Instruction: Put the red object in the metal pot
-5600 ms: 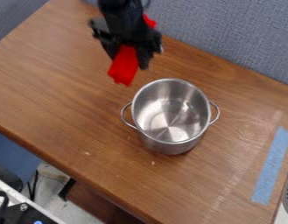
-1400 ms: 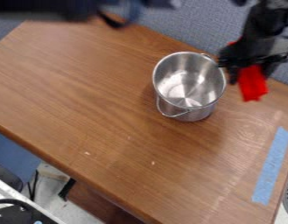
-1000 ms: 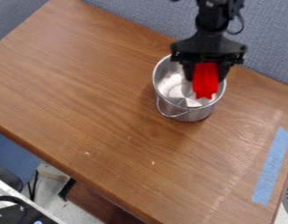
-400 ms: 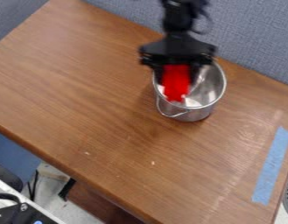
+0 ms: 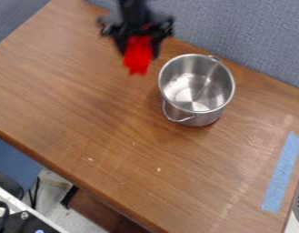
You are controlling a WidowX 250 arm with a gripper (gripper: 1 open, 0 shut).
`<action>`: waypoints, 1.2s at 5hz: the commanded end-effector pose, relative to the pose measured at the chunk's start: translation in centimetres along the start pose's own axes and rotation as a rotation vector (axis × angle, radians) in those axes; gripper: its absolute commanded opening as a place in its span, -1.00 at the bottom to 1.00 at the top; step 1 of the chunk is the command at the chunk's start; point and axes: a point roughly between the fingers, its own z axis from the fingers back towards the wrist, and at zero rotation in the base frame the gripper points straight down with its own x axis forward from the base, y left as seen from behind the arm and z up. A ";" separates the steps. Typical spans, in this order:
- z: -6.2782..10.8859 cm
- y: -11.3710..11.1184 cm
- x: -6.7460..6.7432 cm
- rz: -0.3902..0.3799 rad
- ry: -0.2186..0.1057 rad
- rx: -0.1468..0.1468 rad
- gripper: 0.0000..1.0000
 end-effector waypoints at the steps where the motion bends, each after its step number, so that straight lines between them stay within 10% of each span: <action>1: 2.9 -6.3 4.6 -0.247 0.007 -0.060 -1.00; 4: 3.6 -8.0 2.8 -0.135 -0.038 -0.049 -1.00; 5: 5.5 -7.7 2.7 -0.086 -0.052 -0.037 1.00; 6: 3.9 -8.0 2.0 -0.203 -0.022 -0.025 1.00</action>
